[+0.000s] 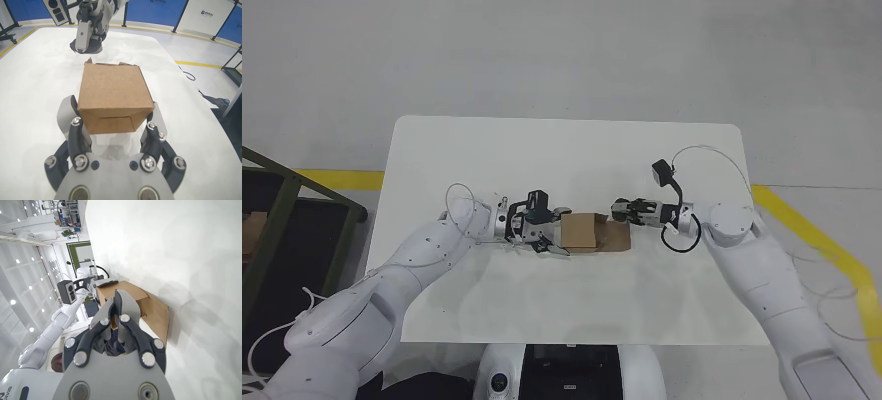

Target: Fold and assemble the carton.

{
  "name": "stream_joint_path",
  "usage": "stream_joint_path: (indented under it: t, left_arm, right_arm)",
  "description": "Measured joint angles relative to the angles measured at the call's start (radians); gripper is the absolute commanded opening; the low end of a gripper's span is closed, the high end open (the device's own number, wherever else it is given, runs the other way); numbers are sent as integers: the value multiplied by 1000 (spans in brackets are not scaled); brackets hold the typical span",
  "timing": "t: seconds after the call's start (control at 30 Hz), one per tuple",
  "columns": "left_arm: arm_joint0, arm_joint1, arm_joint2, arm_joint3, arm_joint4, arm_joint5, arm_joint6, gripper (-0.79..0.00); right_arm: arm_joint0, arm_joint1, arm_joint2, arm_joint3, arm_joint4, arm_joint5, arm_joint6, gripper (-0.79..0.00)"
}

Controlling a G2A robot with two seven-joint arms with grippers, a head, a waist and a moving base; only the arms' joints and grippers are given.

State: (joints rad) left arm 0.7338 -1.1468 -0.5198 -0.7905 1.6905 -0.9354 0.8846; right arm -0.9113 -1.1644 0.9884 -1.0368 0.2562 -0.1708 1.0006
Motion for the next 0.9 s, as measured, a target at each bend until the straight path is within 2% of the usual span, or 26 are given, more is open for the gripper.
stream_joint_path:
  t: [0.27,0.53,0.9]
  left_arm:
    - [-3,0,3,6,-3,-1,-1,-169]
    - [-2,-2,8,4,-4,-1,-1,-169]
    - [-3,0,8,-2,-3,4,4,-166]
  right_arm:
    - [53,-28,-69,86,-21,-10,26,-785]
    - [42,-37,-99,61,-26,13,66,-785]
    - [75,-79,-167,117,16,0,76,-785]
